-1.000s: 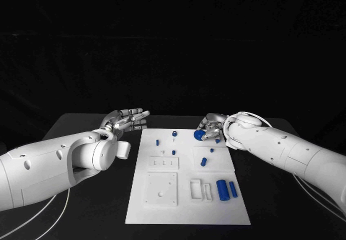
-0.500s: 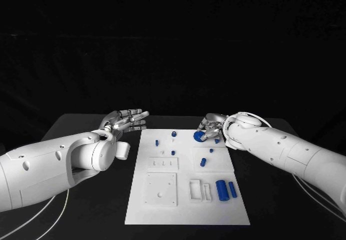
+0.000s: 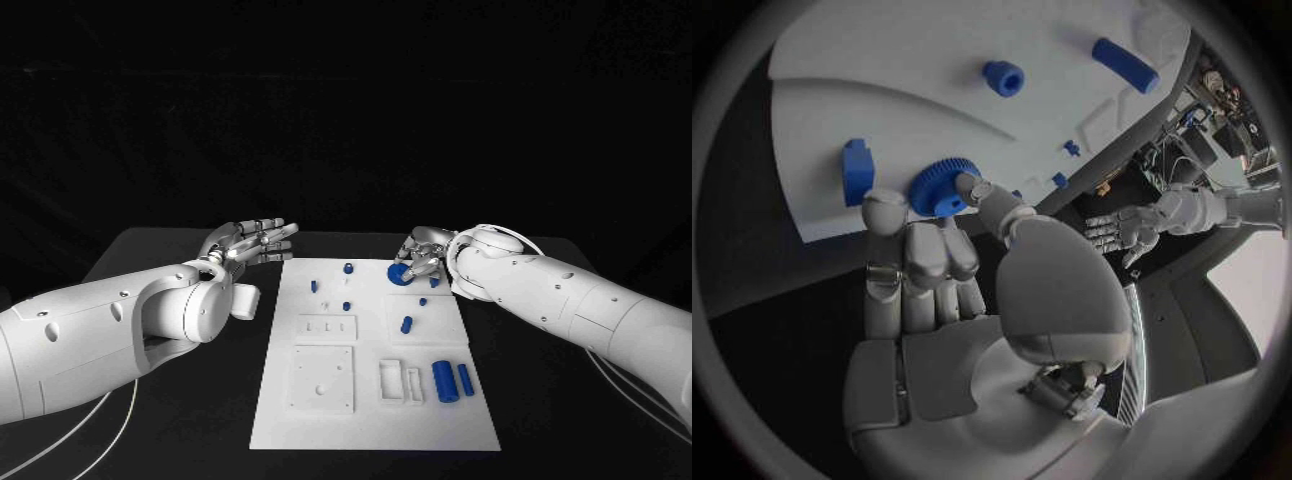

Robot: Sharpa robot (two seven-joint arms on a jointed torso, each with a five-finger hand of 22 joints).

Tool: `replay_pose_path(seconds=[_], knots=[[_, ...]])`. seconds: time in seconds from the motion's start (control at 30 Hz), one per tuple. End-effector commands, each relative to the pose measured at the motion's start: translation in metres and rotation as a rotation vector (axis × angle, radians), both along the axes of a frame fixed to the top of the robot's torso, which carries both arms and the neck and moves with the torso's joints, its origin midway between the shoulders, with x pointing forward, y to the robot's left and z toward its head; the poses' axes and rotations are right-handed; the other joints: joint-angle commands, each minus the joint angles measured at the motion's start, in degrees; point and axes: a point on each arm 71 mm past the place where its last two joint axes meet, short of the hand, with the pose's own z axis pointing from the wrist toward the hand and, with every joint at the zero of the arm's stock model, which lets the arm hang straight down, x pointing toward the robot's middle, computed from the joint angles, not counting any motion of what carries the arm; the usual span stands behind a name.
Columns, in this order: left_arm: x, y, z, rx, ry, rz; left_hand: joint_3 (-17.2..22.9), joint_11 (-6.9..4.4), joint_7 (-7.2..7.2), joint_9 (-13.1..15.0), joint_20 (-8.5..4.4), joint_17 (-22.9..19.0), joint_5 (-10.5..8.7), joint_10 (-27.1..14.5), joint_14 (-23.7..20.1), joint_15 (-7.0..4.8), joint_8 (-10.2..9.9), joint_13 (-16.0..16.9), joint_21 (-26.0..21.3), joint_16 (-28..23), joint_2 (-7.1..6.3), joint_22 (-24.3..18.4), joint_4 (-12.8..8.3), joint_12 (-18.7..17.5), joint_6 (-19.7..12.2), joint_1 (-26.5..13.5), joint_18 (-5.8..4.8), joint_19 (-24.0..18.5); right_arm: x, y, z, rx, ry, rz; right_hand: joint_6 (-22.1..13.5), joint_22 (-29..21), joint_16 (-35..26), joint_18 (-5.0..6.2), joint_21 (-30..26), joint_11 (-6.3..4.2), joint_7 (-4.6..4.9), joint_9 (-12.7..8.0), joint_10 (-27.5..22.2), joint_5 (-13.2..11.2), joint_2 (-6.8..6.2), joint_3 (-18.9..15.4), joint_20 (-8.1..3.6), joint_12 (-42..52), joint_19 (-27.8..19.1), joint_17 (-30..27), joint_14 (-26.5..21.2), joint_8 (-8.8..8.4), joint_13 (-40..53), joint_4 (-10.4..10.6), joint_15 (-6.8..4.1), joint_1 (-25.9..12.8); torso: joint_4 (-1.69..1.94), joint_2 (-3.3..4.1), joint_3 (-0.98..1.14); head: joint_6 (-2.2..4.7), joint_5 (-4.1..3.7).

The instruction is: Assemble the parts on the task board

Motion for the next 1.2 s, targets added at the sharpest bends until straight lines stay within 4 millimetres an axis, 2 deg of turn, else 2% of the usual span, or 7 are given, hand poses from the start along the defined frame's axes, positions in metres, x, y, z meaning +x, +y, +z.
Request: replay_pose_path(seconds=[0.03, 0.13, 0.23, 0.4, 0.53, 1.03, 1.2], knots=[[0.0, -0.002, 0.002, -0.001, -0.009, -0.012, 0.11, 0.08, 1.16, -0.09, 0.08, -0.07, -0.19, -0.41, -0.52, -0.05, -0.01, -0.06, -0.23, -0.22, -0.23, -0.06, 0.31, -0.24, -0.37, 0.08, -0.13, -0.21, -0.002, -0.003, -0.008, -0.049, 0.016, 0.005, 3.77, 3.4, -0.09, 0.31, 0.25, -0.31, 0.61, 0.39, 0.02, -1.58, 0.15, -0.07, 0.02, 0.22, 2.18, -0.07, 0.22, -0.02, -0.09, 0.05, -0.01, 1.03, 0.02, -0.01, 0.0, 0.16, 0.09], [0.0, -0.001, 0.002, -0.001, -0.008, -0.012, 0.11, 0.08, 1.16, -0.09, 0.08, -0.07, -0.19, -0.41, -0.52, -0.05, -0.01, -0.06, -0.23, -0.22, -0.23, -0.06, 0.31, -0.24, -0.37, 0.08, -0.13, -0.21, -0.002, -0.003, -0.007, -0.058, -0.01, 0.007, 4.24, 3.38, -0.06, 0.26, 0.28, -0.34, 0.48, 0.39, 0.18, -3.06, 0.07, -1.2, 0.03, 0.3, 2.24, -0.07, 0.27, -0.03, -0.09, 0.41, -0.01, 1.63, 0.0, -0.01, 0.04, 0.08, 0.08], [0.0, -0.001, 0.002, 0.0, -0.007, -0.012, 0.11, 0.08, 1.16, -0.09, 0.08, -0.07, -0.19, -0.41, -0.52, -0.05, -0.01, -0.06, -0.23, -0.22, -0.23, -0.06, 0.31, -0.24, -0.37, 0.08, -0.13, -0.21, -0.002, -0.002, -0.004, -0.07, -0.053, 0.015, 4.66, 3.35, -0.05, 0.22, 0.33, -0.39, 0.27, 0.4, 0.4, -2.79, -0.23, -3.18, -0.02, 0.44, 2.37, -0.09, 0.3, -0.01, -0.02, 0.94, -0.07, 1.72, -0.03, -0.02, 0.01, 0.05, 0.12], [0.0, -0.001, 0.002, 0.001, -0.004, -0.01, 0.16, 0.13, 1.25, -0.09, 0.06, -0.06, -0.22, -0.49, -0.43, -0.03, -0.01, -0.06, -0.26, -0.21, -0.21, -0.06, 0.64, -0.25, -0.45, 0.08, -0.14, -0.19, -0.003, 0.002, 0.002, -0.089, -0.142, 0.041, 5.3, 3.33, -0.07, 0.1, 0.52, -0.58, -0.11, 0.4, 0.64, -2.0, -0.44, -8.76, -0.16, 0.46, 2.66, -0.12, 0.37, -0.01, 0.01, 2.94, -0.23, 2.12, -0.04, -0.03, 0.02, 0.12, 0.09], [0.0, -0.001, 0.002, 0.002, -0.004, -0.009, 0.16, 0.13, 1.25, -0.09, 0.06, -0.06, -0.22, -0.49, -0.43, -0.03, -0.01, -0.06, -0.26, -0.21, -0.21, -0.06, 0.64, -0.25, -0.45, 0.08, -0.14, -0.19, -0.005, 0.007, 0.007, -0.101, -0.196, 0.065, 5.67, 3.34, -0.1, -0.01, 0.62, -0.69, -0.3, 0.39, 0.77, -1.53, -0.64, -10.92, -0.3, 0.44, 2.75, -0.15, 0.39, -0.02, 0.04, 4.41, -0.38, 2.47, 0.03, -0.05, 0.0, 0.18, 0.05], [-0.001, -0.001, 0.002, 0.002, -0.004, -0.007, 0.16, 0.13, 1.25, -0.09, 0.06, -0.06, -0.22, -0.49, -0.43, -0.03, -0.01, -0.06, -0.26, -0.21, -0.21, -0.06, 0.64, -0.25, -0.45, 0.08, -0.14, -0.19, -0.017, 0.03, 0.025, -0.111, -0.334, 0.099, 6.97, 3.22, -0.39, -0.22, 0.93, -1.06, -0.75, 0.4, 1.15, 0.99, -1.69, -10.51, -0.82, 0.4, 2.88, -0.35, 0.42, -0.01, 0.32, 7.42, -0.89, 2.68, -0.1, -0.07, -0.14, 0.45, 0.37], [-0.001, -0.001, 0.002, 0.002, -0.004, -0.008, 0.08, 0.16, 1.27, -0.09, 0.05, -0.06, -0.18, -0.49, -0.36, -0.02, -0.01, -0.06, -0.25, -0.21, -0.1, -0.06, 0.53, -0.24, -0.46, 0.05, -0.15, -0.17, -0.023, 0.045, 0.03, -0.107, -0.358, 0.125, 7.0, 3.12, -0.43, -0.24, 0.75, -1.07, -0.77, 0.4, 1.15, 1.16, -2.0, -9.91, -0.86, 0.34, 2.85, -0.39, 0.42, -0.02, 0.34, 7.84, -0.93, 2.7, 0.04, -0.04, -0.08, 0.54, 0.6]])
